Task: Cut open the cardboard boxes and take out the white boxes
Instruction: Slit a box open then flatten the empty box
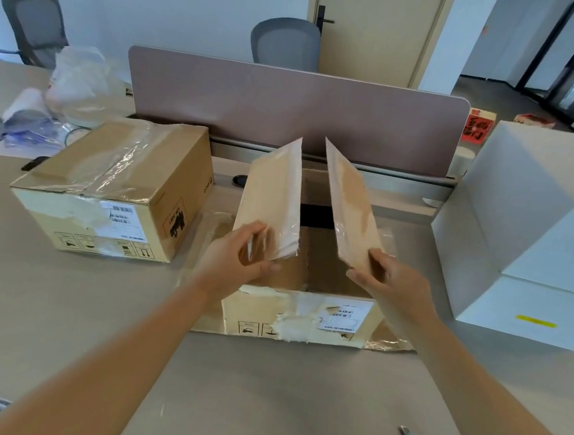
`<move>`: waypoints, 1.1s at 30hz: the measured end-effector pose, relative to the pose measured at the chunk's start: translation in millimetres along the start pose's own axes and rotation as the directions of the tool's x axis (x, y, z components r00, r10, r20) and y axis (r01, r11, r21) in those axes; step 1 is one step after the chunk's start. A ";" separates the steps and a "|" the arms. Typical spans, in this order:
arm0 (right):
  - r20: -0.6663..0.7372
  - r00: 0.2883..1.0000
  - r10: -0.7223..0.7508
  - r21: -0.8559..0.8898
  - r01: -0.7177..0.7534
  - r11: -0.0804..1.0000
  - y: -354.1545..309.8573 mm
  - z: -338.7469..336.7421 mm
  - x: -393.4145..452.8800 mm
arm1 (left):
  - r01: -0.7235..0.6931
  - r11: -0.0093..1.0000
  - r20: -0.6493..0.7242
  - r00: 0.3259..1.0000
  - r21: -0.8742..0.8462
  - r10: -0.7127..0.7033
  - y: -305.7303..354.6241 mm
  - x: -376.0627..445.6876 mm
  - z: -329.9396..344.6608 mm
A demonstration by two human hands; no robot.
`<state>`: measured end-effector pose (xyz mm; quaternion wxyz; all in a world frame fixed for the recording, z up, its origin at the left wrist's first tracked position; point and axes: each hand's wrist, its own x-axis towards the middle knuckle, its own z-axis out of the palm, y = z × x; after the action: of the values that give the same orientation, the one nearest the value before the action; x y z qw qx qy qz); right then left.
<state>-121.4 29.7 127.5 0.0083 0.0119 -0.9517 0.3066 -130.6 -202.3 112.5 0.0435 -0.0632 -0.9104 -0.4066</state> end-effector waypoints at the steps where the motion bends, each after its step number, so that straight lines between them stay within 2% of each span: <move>1: -0.010 1.000 0.002 0.041 -0.001 0.999 -0.1 -0.7 -0.2 | 0.003 1.000 0.011 1.000 -0.022 -0.003 -0.8 2.2 -2.4; 4: -0.035 0.999 -0.025 0.120 0.029 0.992 -1.2 -3.6 -1.9 | 0.005 0.998 0.086 0.996 -0.060 0.000 -1.8 8.3 -13.1; 6: -0.049 0.998 -0.051 0.165 0.058 0.985 -0.4 -5.1 -1.3 | -0.039 0.997 0.180 0.983 0.062 0.028 3.0 9.6 -23.2; 10: -0.148 0.968 -0.203 0.077 0.216 0.973 -2.4 -9.4 1.1 | -0.227 0.910 0.264 0.955 0.348 0.137 9.1 15.1 -39.5; 11: -0.173 0.953 -0.249 0.048 0.261 0.964 -3.4 -10.5 1.1 | -0.280 0.852 0.277 0.946 0.442 0.168 7.1 17.1 -42.4; 13: -0.195 0.916 -0.351 -0.067 0.345 0.936 -7.1 -13.0 1.6 | -0.437 0.582 0.329 0.899 0.686 0.288 6.7 16.5 -43.9; 14: -0.202 0.892 -0.404 -0.166 0.375 0.912 -8.1 -13.8 2.4 | -0.486 0.462 0.367 0.871 0.742 0.327 4.4 16.7 -43.2; 15: -0.207 0.871 -0.445 -0.270 0.387 0.882 -7.5 -14.0 3.7 | -0.467 0.404 0.349 0.876 0.787 0.332 4.1 17.3 -44.2; 17: -0.228 0.843 -0.487 -0.463 0.346 0.816 -3.3 -14.2 5.2 | -0.400 0.377 0.274 0.898 0.835 0.345 8.4 16.3 -45.2; 20: -0.259 0.818 -0.513 -0.712 0.198 0.674 -0.6 -18.8 5.4 | -0.268 0.282 0.173 0.932 0.921 0.320 20.1 6.7 -46.5; 22: -0.285 0.849 -0.445 -0.775 0.069 0.629 0.1 -19.2 2.1 | -0.071 0.263 0.014 0.977 0.962 0.211 29.2 -2.8 -45.3; 25: -0.249 0.931 -0.268 -0.776 -0.026 0.630 -4.9 -18.0 -2.6 | 0.153 0.260 -0.166 0.986 0.953 0.030 30.8 -9.3 -43.8; 27: -0.207 0.975 -0.082 -0.791 -0.118 0.601 -7.3 -15.4 -3.2 | 0.216 0.243 -0.204 0.976 0.946 -0.075 25.0 -8.5 -39.9; 29: -0.191 0.981 0.035 -0.777 -0.173 0.605 -3.6 -10.0 0.9 | 0.255 0.278 -0.214 0.962 0.926 -0.169 15.5 -6.1 -36.3; 33: -0.077 0.972 0.222 -0.630 -0.220 0.745 3.0 4.8 10.6 | 0.292 0.391 -0.192 0.942 0.873 -0.276 0.2 1.9 -26.1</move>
<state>-132.2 29.1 122.1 -0.0262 -0.1039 -0.9937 -0.0334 -131.7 -221.5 130.3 0.0073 0.1284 -0.9831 0.1306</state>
